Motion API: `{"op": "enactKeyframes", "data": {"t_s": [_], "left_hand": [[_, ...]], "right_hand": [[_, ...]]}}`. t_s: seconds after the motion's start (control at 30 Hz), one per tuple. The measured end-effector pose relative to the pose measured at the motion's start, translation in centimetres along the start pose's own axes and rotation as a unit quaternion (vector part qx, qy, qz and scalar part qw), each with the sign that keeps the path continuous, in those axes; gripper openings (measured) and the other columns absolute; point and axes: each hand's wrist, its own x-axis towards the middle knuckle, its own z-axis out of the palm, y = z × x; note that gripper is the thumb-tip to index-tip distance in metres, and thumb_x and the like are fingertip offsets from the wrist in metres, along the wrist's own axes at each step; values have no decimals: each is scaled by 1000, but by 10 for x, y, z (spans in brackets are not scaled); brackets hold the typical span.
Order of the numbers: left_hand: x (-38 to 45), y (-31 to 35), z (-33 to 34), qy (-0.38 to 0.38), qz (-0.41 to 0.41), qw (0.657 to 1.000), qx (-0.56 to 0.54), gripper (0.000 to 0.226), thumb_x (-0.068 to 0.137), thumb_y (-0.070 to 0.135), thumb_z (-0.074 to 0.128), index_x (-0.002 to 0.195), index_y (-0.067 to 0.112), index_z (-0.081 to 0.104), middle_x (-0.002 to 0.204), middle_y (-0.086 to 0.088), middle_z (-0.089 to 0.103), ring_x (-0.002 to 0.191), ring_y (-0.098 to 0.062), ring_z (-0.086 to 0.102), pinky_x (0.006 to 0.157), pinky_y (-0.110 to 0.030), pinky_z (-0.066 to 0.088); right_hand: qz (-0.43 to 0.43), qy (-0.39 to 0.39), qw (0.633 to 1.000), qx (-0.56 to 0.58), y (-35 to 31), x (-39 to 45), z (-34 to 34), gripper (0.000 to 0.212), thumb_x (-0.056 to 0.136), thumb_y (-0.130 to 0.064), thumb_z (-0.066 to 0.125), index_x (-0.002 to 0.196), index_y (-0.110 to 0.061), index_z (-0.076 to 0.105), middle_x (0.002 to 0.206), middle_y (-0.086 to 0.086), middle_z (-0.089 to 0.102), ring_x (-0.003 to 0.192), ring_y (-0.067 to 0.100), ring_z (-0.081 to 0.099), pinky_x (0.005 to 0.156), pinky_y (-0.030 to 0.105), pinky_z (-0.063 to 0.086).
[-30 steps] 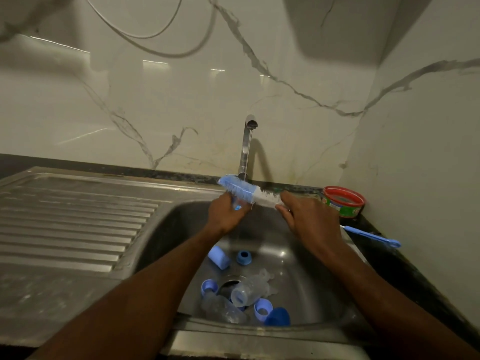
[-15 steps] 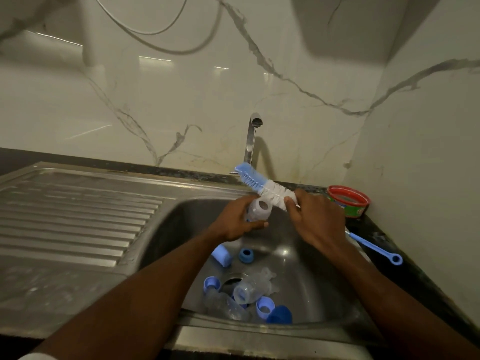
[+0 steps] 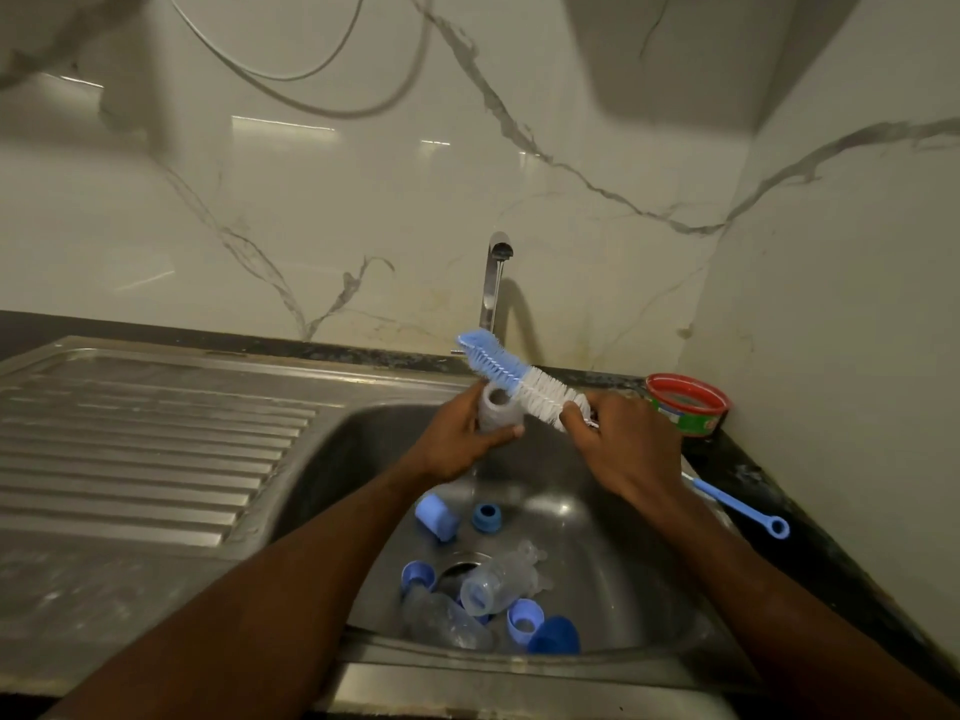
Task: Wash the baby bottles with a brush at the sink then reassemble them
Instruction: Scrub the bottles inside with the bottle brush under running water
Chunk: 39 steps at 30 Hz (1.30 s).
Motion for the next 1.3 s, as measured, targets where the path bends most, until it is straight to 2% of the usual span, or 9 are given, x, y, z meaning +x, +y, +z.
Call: {"op": "enactKeyframes", "data": {"t_s": [0.13,0.33,0.47,0.57,0.8,0.97,1.03,1.2,1.3], "left_hand": [[-1,3,-7,63,1,998,-12,48,88,27,78,128,35,53,118,24,63,108,13,60,85,-7,49],[-3,14,15,-50,50,997,11,59,87,30,79,140,23,53,132,16,61,120,5,57,100,-20,51],[1,6,2,46,30,998,-17,53,88,31,78,136,26,55,128,15,64,116,1,61,97,-21,52],[1,1,-7,92,-8,996,-17,49,88,38,77,131,30,57,122,14,67,109,2,64,93,-26,56],[-6,15,13,-41,-34,998,19,44,87,50,74,125,33,60,111,19,67,100,8,64,81,-10,51],[1,3,0,85,-141,986,1,32,91,48,69,107,21,62,105,-3,70,95,-17,69,85,-34,60],[0,-4,-3,78,-155,985,25,38,91,49,69,111,19,61,106,-5,69,92,-16,69,77,-33,62],[1,8,7,-8,-42,992,116,35,94,45,67,115,17,63,105,3,68,87,-2,63,71,-10,49],[4,6,12,-31,-5,987,159,36,93,44,69,113,14,64,103,4,67,91,-8,62,78,-16,46]], "right_hand": [[6,-15,1000,-12,8,-2,0,34,99,-53,46,92,-27,68,80,-4,67,69,12,58,64,33,54],[18,-15,1000,7,-4,4,2,38,102,-50,47,112,-22,70,100,1,72,80,14,62,67,28,49],[26,-9,1000,-12,8,1,-4,37,101,-51,48,102,-22,72,81,-6,61,71,11,56,57,25,37],[27,-35,998,-36,9,0,-1,39,101,-54,46,102,-24,70,84,-5,65,72,12,55,60,26,36],[36,-30,998,-37,-2,3,5,45,104,-53,41,123,-21,66,108,3,72,88,16,65,78,34,55],[-21,49,997,-62,10,1,-3,40,102,-55,42,113,-24,65,90,0,70,73,16,63,63,37,57],[-63,27,994,-82,9,-1,-1,34,100,-55,44,110,-29,64,90,-2,70,75,17,63,65,38,57],[-93,-4,990,-102,-17,0,6,28,103,-53,40,112,-33,59,92,-4,69,78,18,65,70,37,55],[-97,-8,987,-127,-22,3,4,30,104,-55,35,107,-33,55,90,-4,67,76,20,65,68,37,55]]}}
